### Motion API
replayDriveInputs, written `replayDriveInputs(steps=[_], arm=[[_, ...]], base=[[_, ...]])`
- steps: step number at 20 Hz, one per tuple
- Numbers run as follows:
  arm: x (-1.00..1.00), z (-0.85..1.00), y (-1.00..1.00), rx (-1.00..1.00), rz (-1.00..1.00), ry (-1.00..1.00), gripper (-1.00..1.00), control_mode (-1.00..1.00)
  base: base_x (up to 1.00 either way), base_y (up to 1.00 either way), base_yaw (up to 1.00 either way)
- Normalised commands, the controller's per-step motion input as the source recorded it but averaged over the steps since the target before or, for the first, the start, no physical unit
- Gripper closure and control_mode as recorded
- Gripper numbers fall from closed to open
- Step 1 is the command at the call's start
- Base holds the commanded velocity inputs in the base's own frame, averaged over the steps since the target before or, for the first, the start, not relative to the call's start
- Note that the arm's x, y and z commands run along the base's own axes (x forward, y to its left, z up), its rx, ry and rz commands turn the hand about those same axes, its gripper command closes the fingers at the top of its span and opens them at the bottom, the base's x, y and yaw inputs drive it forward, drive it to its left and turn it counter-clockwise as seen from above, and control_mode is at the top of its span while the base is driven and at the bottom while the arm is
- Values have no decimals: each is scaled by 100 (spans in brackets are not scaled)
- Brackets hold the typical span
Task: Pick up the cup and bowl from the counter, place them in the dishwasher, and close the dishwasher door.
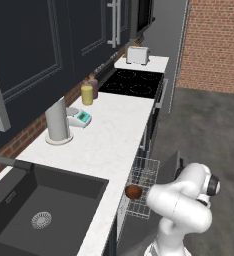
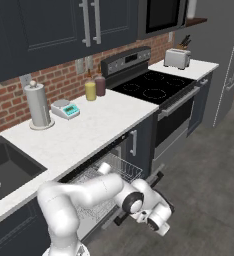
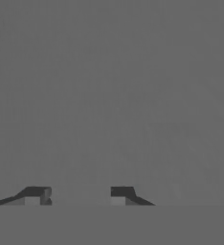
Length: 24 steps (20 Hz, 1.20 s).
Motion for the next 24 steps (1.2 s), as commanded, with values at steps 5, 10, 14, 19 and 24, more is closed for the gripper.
replayDriveInputs(steps=[5,10,14,19,24], arm=[[9,51,100,10,6,0,-100,-100],[23,43,100,6,3,0,-100,-100],[25,24,100,1,0,0,-100,-100],[28,10,100,0,0,0,-100,-100],[30,0,100,0,0,0,-100,-100]], base=[[0,0,0],[0,0,0],[0,0,0],[0,0,0],[0,0,0]])
